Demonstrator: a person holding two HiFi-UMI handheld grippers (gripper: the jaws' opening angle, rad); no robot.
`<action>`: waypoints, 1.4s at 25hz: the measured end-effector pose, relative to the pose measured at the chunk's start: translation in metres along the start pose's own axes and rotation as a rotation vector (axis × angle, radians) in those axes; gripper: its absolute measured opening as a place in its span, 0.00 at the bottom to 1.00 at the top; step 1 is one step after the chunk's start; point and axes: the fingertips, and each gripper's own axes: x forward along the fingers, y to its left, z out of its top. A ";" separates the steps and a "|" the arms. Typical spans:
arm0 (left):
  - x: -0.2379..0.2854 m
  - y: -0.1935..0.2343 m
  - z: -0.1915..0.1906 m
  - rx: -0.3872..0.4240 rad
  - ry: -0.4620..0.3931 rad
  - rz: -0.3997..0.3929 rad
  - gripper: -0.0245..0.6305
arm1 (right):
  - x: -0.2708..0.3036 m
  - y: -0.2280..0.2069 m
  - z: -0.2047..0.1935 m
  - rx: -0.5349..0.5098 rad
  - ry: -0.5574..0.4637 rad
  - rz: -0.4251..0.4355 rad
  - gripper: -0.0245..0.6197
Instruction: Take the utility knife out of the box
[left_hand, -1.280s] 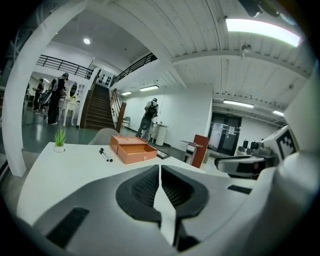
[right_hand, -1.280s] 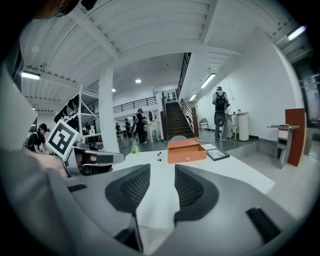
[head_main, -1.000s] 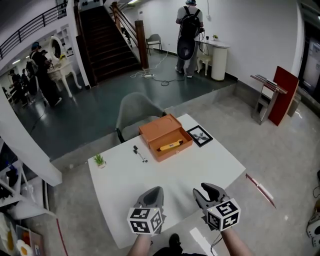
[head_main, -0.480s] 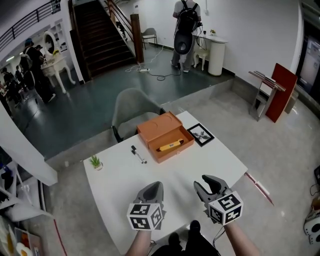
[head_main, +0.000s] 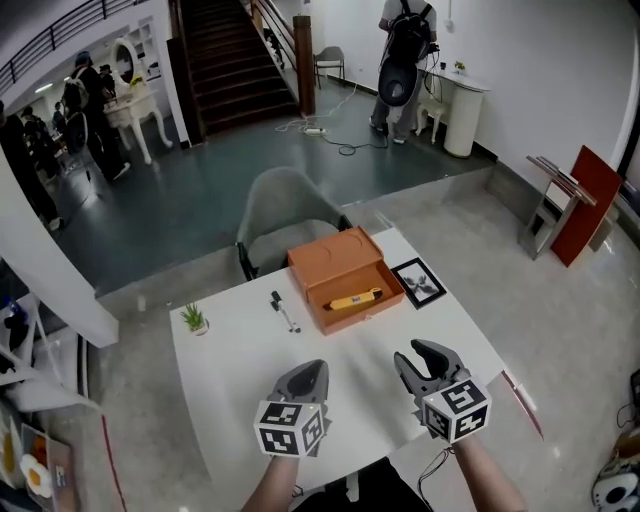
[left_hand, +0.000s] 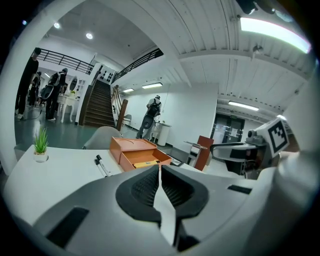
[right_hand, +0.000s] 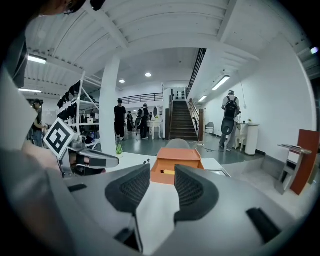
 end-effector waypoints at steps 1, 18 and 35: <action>0.004 0.002 0.000 -0.003 0.002 0.010 0.07 | 0.005 -0.004 0.002 -0.018 0.005 0.013 0.25; 0.047 0.028 0.016 -0.065 -0.035 0.202 0.07 | 0.109 -0.068 0.036 -0.267 0.073 0.255 0.25; 0.037 0.057 0.014 -0.117 -0.041 0.387 0.07 | 0.193 -0.042 0.023 -0.621 0.213 0.568 0.26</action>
